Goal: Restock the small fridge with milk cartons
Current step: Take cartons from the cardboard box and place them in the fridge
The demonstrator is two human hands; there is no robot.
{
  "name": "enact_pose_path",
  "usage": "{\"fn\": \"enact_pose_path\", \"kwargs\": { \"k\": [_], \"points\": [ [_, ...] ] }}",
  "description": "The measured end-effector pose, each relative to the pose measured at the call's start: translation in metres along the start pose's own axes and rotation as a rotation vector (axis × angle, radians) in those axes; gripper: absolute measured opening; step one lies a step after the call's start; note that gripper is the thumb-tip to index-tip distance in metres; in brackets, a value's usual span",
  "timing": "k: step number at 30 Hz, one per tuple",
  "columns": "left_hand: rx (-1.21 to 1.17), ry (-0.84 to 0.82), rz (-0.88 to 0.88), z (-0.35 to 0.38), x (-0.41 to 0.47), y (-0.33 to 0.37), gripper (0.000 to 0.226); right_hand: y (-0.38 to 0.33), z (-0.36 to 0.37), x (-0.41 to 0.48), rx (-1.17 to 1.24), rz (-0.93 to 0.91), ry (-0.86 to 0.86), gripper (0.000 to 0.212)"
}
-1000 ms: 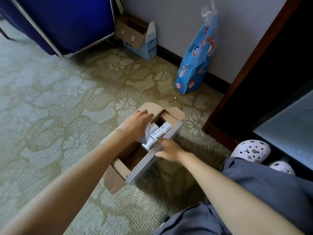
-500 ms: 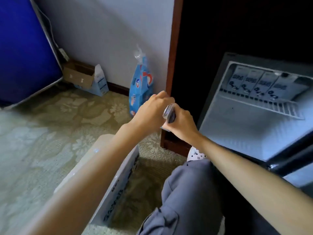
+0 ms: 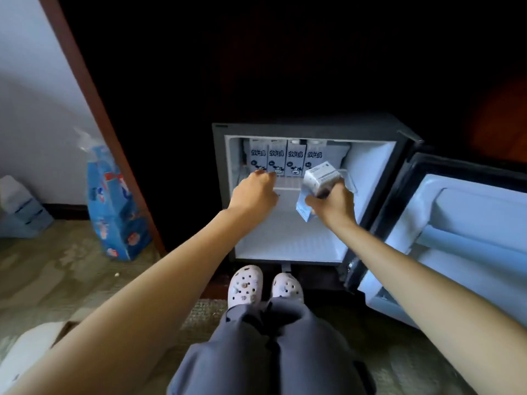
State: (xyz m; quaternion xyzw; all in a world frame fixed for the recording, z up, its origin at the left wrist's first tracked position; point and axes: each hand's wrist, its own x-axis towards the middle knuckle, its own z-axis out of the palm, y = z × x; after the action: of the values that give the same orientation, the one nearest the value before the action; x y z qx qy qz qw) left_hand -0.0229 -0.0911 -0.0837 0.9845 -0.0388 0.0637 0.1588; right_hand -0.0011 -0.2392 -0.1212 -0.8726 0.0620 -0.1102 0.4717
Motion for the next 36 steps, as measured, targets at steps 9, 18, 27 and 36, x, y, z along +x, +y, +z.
{"fn": "enact_pose_path", "kwargs": {
  "k": [9, 18, 27, 36],
  "points": [
    [0.011, -0.146, 0.007, 0.058, 0.088, 0.009, 0.034, 0.047, -0.005, 0.09, 0.062, 0.127, 0.201, 0.031],
    [-0.068, -0.12, 0.043, 0.108, 0.159, 0.002, 0.035, 0.058, 0.016, 0.158, 0.053, 0.063, 0.273, 0.028],
    [-0.1, -0.05, 0.033, 0.131, 0.182, -0.002, 0.034, 0.081, 0.031, 0.176, 0.014, 0.127, 0.172, 0.047],
    [-0.124, -0.027, 0.039, 0.139, 0.188, -0.007, 0.032, 0.088, 0.043, 0.195, -0.081, 0.166, 0.075, 0.029]
  ]
}}
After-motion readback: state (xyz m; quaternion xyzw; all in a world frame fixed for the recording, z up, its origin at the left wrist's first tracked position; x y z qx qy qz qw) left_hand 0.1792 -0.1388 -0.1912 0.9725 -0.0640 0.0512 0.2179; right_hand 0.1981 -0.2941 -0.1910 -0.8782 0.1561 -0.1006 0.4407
